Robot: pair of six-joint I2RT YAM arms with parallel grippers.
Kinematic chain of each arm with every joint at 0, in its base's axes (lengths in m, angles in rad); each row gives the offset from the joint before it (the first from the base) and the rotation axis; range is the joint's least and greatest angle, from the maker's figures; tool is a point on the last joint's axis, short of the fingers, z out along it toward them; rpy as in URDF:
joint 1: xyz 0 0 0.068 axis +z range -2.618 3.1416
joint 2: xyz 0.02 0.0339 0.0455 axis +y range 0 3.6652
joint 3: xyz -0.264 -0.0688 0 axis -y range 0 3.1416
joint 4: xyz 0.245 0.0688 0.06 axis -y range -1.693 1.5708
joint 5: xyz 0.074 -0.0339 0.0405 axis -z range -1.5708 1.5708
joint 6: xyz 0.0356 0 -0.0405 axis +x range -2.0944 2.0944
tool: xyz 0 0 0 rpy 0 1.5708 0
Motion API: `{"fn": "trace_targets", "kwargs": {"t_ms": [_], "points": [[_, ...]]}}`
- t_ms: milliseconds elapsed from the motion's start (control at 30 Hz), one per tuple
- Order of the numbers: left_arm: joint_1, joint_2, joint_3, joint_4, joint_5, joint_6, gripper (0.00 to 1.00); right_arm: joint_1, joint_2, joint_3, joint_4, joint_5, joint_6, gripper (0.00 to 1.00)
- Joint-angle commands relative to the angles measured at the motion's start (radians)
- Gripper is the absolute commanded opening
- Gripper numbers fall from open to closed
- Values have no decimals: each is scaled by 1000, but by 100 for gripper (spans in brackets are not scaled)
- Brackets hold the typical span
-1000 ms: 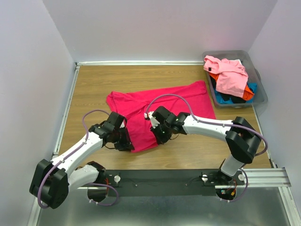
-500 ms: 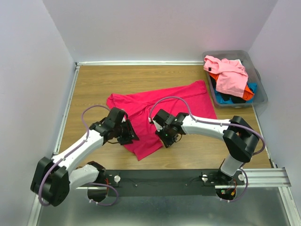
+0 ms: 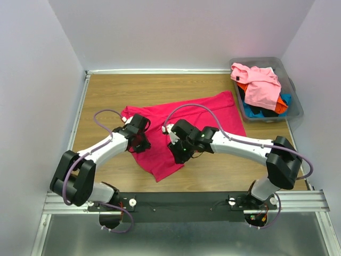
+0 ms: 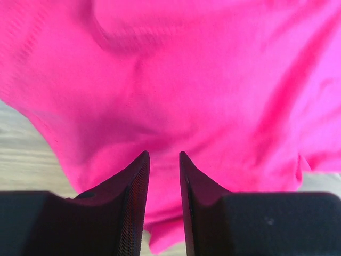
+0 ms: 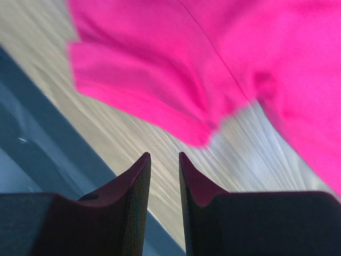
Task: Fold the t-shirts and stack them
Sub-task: Fold the tshirt
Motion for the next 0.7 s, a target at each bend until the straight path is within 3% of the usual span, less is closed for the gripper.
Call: {"fn": "trace_targets", "kwargs": {"t_ms": [0, 233, 667], "points": [[16, 33, 19, -14, -113, 30, 36, 39, 50, 30, 134, -83, 4, 35], [29, 80, 14, -3, -116, 48, 36, 101, 177, 78, 178, -97, -6, 35], [74, 188, 23, 3, -165, 105, 36, 129, 268, -28, 203, -42, -26, 35]]}}
